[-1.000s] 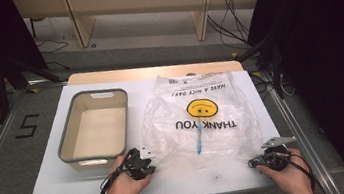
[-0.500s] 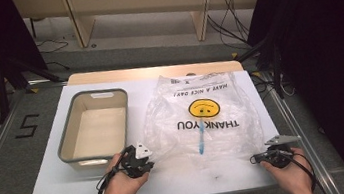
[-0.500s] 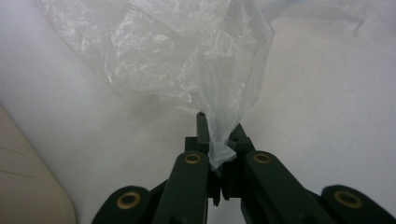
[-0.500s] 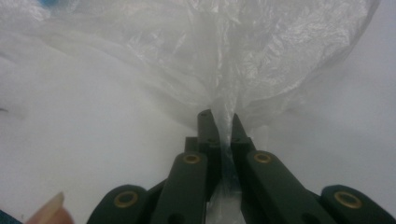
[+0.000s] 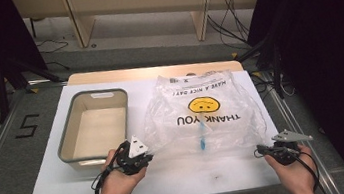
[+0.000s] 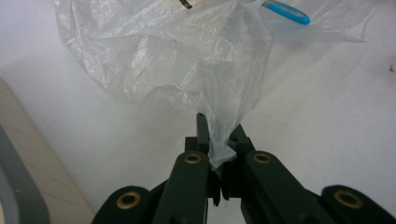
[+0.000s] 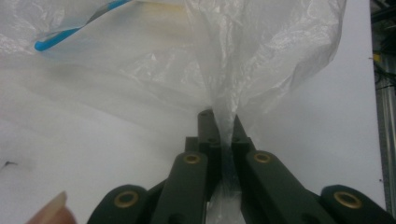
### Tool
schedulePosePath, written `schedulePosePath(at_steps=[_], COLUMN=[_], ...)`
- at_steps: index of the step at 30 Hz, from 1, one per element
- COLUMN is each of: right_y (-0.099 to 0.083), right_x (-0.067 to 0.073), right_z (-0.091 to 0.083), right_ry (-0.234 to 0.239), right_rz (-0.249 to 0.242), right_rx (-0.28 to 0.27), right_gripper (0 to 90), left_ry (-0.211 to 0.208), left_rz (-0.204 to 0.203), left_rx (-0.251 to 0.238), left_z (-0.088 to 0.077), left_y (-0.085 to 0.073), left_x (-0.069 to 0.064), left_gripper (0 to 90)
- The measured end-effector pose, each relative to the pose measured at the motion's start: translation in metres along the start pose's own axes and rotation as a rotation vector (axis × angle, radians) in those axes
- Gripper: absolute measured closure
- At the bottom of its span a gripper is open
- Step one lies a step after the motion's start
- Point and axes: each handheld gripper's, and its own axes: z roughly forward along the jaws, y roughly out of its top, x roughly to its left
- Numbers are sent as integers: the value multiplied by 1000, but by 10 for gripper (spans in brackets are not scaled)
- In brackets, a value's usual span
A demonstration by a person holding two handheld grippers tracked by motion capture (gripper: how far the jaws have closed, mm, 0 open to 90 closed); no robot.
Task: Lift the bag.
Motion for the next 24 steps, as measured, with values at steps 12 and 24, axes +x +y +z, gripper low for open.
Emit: schedulePosePath(at_steps=[12, 24], right_y=[6, 9], right_x=[1, 0], right_z=[-8, -11], right_ry=[-42, -60], right_rz=[6, 3], right_rx=[-94, -123], right_gripper=[895, 897], left_ry=[5, 8], left_rz=[15, 31], left_rx=[-68, -106], left_z=[-8, -10], left_y=[12, 17], left_x=[-3, -4], left_gripper=[886, 886])
